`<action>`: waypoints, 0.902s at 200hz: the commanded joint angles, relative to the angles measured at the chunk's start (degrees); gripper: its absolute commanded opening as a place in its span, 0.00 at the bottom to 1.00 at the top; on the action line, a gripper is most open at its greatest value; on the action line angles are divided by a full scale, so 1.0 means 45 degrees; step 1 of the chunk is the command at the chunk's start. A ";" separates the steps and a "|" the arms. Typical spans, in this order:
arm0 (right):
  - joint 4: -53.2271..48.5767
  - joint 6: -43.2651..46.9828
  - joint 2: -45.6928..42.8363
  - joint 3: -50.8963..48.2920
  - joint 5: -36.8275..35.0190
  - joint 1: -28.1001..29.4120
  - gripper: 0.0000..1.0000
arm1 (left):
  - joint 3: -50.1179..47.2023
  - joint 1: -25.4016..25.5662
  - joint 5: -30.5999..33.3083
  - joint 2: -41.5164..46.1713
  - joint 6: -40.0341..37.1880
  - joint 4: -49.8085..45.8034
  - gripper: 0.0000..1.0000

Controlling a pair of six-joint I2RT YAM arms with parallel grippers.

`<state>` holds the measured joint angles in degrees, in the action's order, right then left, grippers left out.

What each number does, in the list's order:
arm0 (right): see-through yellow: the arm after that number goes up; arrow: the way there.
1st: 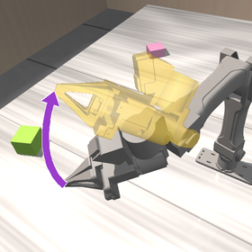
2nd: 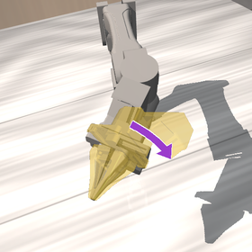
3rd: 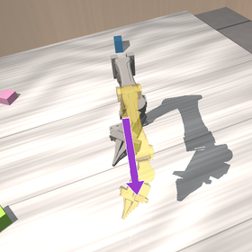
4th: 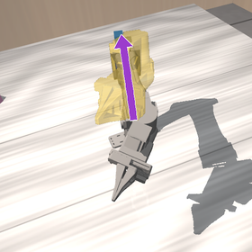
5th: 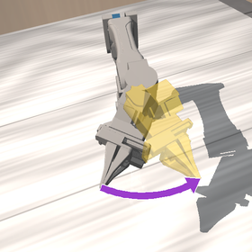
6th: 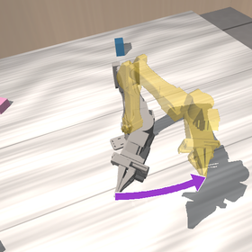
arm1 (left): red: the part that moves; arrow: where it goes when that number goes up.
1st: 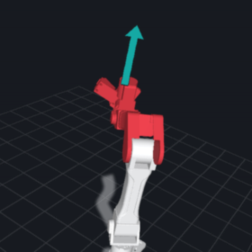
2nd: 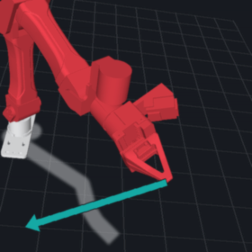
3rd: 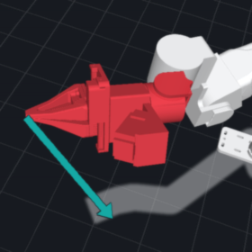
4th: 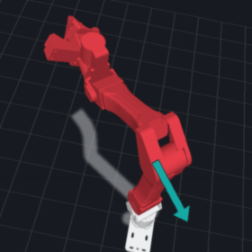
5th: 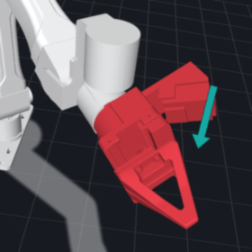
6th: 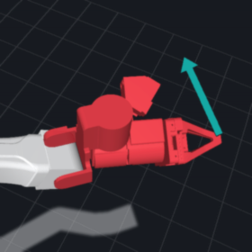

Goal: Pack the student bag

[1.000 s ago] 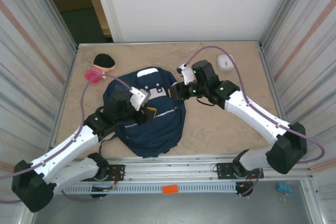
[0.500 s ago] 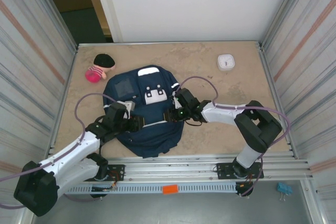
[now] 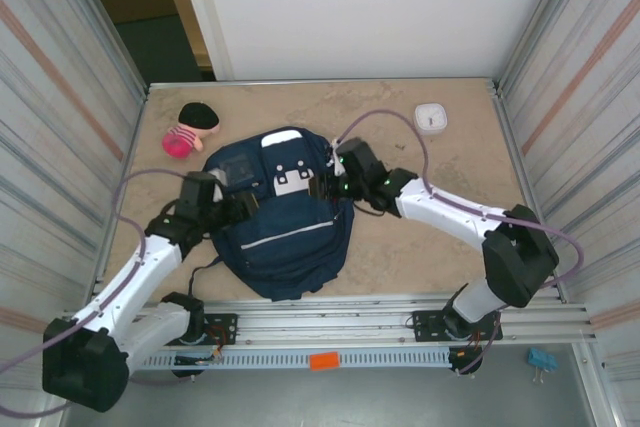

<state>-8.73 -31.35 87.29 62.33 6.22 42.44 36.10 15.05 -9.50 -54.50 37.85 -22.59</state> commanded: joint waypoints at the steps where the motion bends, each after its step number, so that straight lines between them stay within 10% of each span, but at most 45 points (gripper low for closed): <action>1: 0.0572 0.0337 0.0542 0.0965 0.0423 -0.0738 0.46 | 0.0736 -0.1405 -0.1676 -0.0750 0.0418 -0.0171 0.62; 98: 0.2097 -0.1386 0.5229 -0.0099 0.1873 -0.1345 0.36 | -0.0557 -0.2875 -0.2174 -0.5799 0.0291 0.1730 0.51; 180: 0.1719 -0.1258 0.3509 -0.1808 0.1191 -0.2410 0.37 | 0.0157 -0.1889 -0.1809 -0.5549 0.1082 0.2393 0.45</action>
<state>7.27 -36.07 105.65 58.30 14.66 34.54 36.01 2.85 -20.75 -77.43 40.42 -8.47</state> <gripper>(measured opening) 0.371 0.449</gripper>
